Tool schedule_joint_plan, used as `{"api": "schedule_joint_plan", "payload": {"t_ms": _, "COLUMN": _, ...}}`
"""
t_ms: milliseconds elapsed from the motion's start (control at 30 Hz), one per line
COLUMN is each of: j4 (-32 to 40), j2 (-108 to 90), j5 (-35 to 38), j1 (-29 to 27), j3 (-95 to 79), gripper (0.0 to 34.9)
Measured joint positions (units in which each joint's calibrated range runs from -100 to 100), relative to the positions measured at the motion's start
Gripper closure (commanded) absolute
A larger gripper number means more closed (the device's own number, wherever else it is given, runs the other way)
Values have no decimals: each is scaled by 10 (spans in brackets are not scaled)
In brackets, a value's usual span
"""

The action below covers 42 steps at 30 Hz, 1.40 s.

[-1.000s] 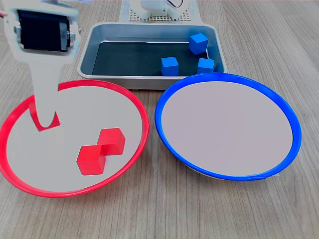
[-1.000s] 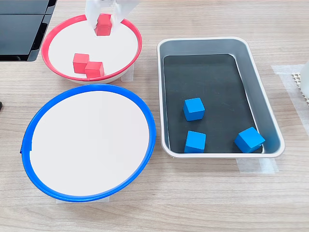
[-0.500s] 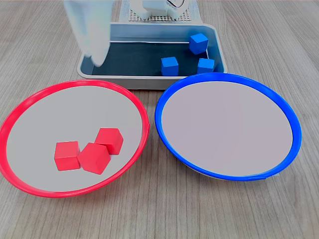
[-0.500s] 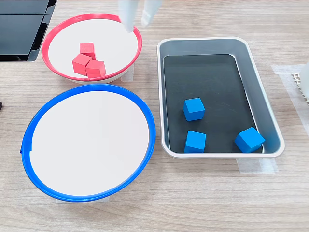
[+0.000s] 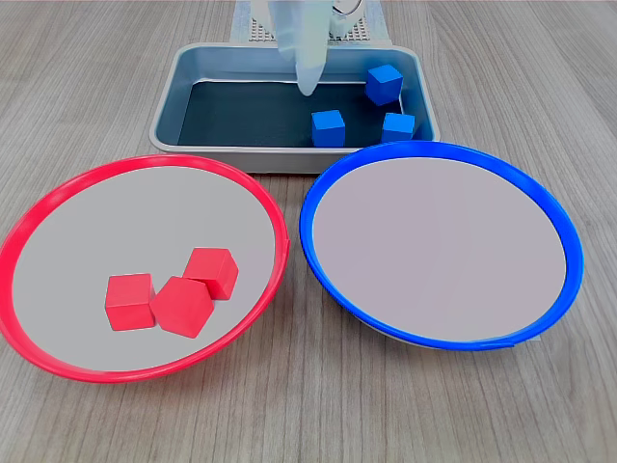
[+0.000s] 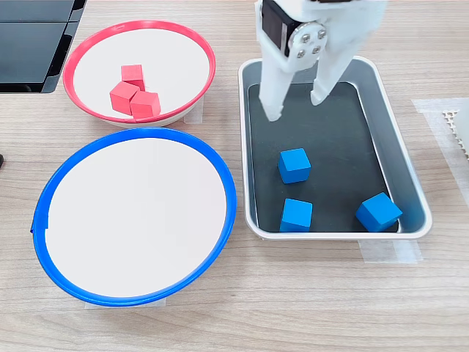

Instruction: Resolve any anomalies and move all blocks to matching dishes

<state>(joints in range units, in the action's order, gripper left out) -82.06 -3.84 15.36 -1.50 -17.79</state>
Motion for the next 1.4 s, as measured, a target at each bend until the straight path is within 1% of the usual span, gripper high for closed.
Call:
{"api": "schedule_joint_plan", "payload": {"t_ms": 33, "j4": 16, "j2": 13, "j5": -5, "j1": 6, "j3": 1, "gripper": 154}}
{"api": "schedule_joint_plan", "payload": {"t_ms": 67, "j4": 15, "j2": 34, "j5": -7, "j1": 24, "j3": -5, "gripper": 154}}
{"api": "schedule_joint_plan", "payload": {"t_ms": 100, "j4": 37, "j2": 44, "j5": -11, "j1": 22, "j3": -4, "gripper": 154}}
{"api": "schedule_joint_plan", "payload": {"t_ms": 167, "j4": 33, "j2": 57, "j5": -14, "j1": 27, "j3": -5, "gripper": 148}}
{"api": "schedule_joint_plan", "payload": {"t_ms": 233, "j4": 48, "j2": 75, "j5": -14, "j1": 43, "j3": -6, "gripper": 153}}
{"api": "schedule_joint_plan", "payload": {"t_ms": 300, "j4": 50, "j2": 95, "j5": -13, "j1": 39, "j3": -8, "gripper": 160}}
{"api": "schedule_joint_plan", "payload": {"t_ms": 433, "j4": 50, "j2": 113, "j5": -13, "j1": 54, "j3": -8, "gripper": 164}}
{"api": "schedule_joint_plan", "payload": {"t_ms": 567, "j4": 50, "j2": 136, "j5": -13, "j1": 51, "j3": -8, "gripper": 170}}
{"api": "schedule_joint_plan", "payload": {"t_ms": 600, "j4": 50, "j2": 145, "j5": -13, "j1": 62, "j3": -8, "gripper": 178}}
{"api": "schedule_joint_plan", "payload": {"t_ms": 700, "j4": 50, "j2": 154, "j5": -13, "j1": 57, "j3": -8, "gripper": 208}}
{"api": "schedule_joint_plan", "payload": {"t_ms": 733, "j4": 50, "j2": 162, "j5": -13, "j1": 67, "j3": -7, "gripper": 238}}
{"api": "schedule_joint_plan", "payload": {"t_ms": 767, "j4": 50, "j2": 164, "j5": -13, "j1": 67, "j3": -7, "gripper": 247}}
{"api": "schedule_joint_plan", "payload": {"t_ms": 800, "j4": 50, "j2": 164, "j5": -13, "j1": 67, "j3": -7, "gripper": 267}}
{"api": "schedule_joint_plan", "payload": {"t_ms": 867, "j4": 50, "j2": 169, "j5": -13, "j1": 63, "j3": -2, "gripper": 325}}
{"api": "schedule_joint_plan", "payload": {"t_ms": 900, "j4": 50, "j2": 169, "j5": -13, "j1": 69, "j3": 0, "gripper": 346}}
{"api": "schedule_joint_plan", "payload": {"t_ms": 1000, "j4": 53, "j2": 169, "j5": -9, "j1": 68, "j3": 4, "gripper": 346}}
{"api": "schedule_joint_plan", "payload": {"t_ms": 1100, "j4": 27, "j2": 166, "j5": 2, "j1": 65, "j3": 31, "gripper": 346}}
{"api": "schedule_joint_plan", "payload": {"t_ms": 1167, "j4": -15, "j2": 151, "j5": 15, "j1": 68, "j3": 63, "gripper": 346}}
{"api": "schedule_joint_plan", "payload": {"t_ms": 1200, "j4": -24, "j2": 144, "j5": 18, "j1": 68, "j3": 77, "gripper": 346}}
{"api": "schedule_joint_plan", "payload": {"t_ms": 1267, "j4": -50, "j2": 123, "j5": 24, "j1": 83, "j3": 141, "gripper": 346}}
{"api": "schedule_joint_plan", "payload": {"t_ms": 1400, "j4": -51, "j2": 123, "j5": 24, "j1": 98, "j3": 264, "gripper": 346}}
